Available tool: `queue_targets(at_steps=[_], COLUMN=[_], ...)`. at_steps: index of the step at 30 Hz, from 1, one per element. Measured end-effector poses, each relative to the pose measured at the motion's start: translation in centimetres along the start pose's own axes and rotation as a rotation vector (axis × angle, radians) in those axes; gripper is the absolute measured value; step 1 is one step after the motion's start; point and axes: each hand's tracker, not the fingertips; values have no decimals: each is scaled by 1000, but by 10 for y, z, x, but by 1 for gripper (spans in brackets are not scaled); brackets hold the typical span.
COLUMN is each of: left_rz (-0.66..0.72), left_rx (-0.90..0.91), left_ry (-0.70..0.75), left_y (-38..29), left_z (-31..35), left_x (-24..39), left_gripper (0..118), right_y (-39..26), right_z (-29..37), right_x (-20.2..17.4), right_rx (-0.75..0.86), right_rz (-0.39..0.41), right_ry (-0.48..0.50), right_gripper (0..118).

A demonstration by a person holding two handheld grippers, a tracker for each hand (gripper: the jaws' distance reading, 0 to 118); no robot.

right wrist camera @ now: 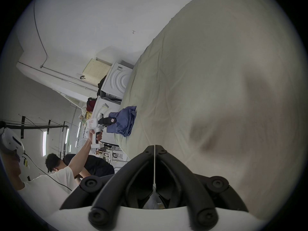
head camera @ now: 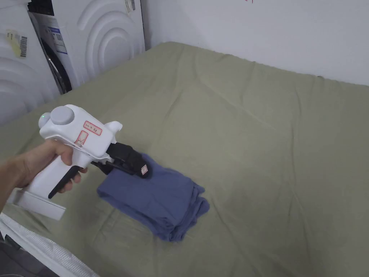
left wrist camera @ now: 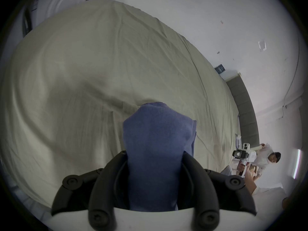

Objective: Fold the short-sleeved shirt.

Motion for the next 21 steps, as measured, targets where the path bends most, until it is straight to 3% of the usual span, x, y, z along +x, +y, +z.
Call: queue_targets(at_steps=[1, 5, 8, 11, 13, 14, 15, 16, 18, 21], left_rz=[-2, -17, -124, -127, -101, -136, -171, -233, -220, -281], left_rx=[23, 88, 106, 108, 194, 244, 288, 348, 341, 442], left_ry=[23, 85, 185, 205, 142, 134, 216, 222, 124, 86], left_y=[2, 2, -7, -22, -37, -44, -54, -59, -67, -82], left_z=[2, 21, 35, 36, 32, 26, 16, 8, -9, -35], left_x=[0, 8, 33, 71, 108, 126, 148, 171, 210, 274], left_gripper=[118, 118, 118, 107, 92, 28, 0, 0, 0, 0], right_y=[1, 2, 3, 7, 11, 12, 14, 14, 15, 18], right_z=[0, 6, 15, 28, 40, 45, 52, 58, 73, 96], right_x=[-1, -2, -2, -9, -20, -26, -35, -44, -62, -88], right_rx=[1, 16, 24, 70, 125, 156, 194, 236, 320, 430], right_rz=[-1, 2, 25, 76, 154, 188, 224, 251, 336, 479], right_ry=[0, 13, 9, -39, -118, -150, -199, -244, -339, -542], right_gripper=[2, 2, 2, 2, 2, 2, 2, 2, 2, 2])
